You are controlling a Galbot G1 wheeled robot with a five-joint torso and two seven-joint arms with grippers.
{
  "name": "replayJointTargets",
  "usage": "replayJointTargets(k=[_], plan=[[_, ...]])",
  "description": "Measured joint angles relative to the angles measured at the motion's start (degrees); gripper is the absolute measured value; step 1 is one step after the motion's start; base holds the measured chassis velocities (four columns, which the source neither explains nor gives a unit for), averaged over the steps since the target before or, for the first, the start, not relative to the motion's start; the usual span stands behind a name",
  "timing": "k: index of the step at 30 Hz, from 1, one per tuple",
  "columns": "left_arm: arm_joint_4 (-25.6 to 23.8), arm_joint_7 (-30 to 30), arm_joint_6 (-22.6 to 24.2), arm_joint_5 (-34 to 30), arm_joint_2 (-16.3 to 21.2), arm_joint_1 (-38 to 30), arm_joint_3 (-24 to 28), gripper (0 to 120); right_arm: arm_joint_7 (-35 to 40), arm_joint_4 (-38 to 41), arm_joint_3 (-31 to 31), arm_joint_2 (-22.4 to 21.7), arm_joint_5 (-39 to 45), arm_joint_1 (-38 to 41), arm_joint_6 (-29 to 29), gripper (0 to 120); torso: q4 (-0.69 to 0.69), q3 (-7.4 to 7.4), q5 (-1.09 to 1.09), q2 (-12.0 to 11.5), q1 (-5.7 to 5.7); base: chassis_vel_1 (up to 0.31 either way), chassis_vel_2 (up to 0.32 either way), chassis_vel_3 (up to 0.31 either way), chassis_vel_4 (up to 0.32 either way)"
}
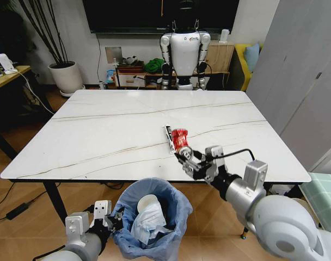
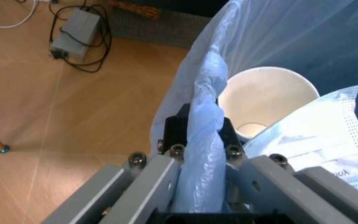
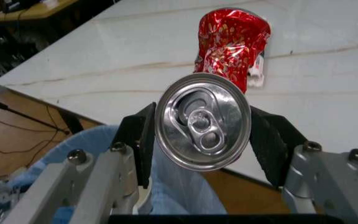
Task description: Pick up the trash bin and place the trash from the table into it.
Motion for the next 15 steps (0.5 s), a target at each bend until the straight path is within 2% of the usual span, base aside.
replayJointTargets(k=[9, 15], plan=[[0.0, -0.5, 0.0, -0.1, -0.3, -0.5, 0.1, 0, -4.2, -0.2, -0.5, -1.7, 2.1, -2.4, -0.6, 46, 0.02, 0.01, 0.01, 0.0, 0.0, 0.0, 0.0, 0.0, 0.0], [0.0, -0.4, 0.0, 0.0, -0.6, -0.6, 0.3, 0, -13.7, -0.4, -1.0, -3.4, 0.0, -0.4, 2.1, 46, 0.02, 0.01, 0.0, 0.0, 0.0, 0.0, 0.0, 0.0, 0.0]])
